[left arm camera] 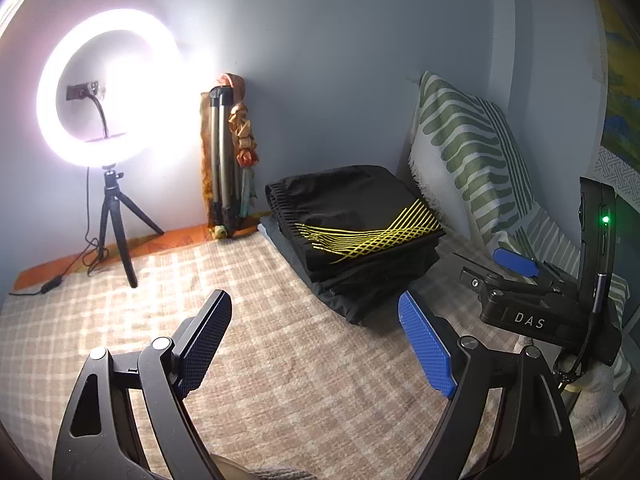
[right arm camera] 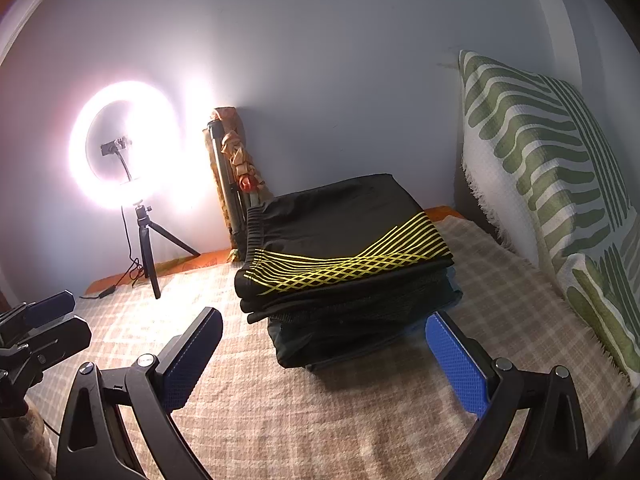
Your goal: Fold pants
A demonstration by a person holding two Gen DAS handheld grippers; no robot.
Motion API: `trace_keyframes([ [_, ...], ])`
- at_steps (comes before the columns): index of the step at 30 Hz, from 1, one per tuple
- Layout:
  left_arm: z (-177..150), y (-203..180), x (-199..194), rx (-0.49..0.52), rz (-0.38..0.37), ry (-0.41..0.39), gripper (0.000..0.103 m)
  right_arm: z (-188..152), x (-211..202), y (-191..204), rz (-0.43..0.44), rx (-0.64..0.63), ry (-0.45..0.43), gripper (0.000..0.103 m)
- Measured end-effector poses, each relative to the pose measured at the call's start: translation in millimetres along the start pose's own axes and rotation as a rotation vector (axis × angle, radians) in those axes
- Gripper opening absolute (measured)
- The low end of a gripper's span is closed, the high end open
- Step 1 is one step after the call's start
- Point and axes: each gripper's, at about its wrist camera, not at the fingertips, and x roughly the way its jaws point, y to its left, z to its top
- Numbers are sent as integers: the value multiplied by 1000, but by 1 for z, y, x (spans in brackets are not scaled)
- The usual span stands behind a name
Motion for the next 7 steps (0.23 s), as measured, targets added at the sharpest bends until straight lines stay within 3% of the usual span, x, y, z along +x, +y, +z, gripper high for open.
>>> trace_keyframes([
  [7,0,4,-2,-6,-1,8,86,0,1,1,7,-4,3,103],
])
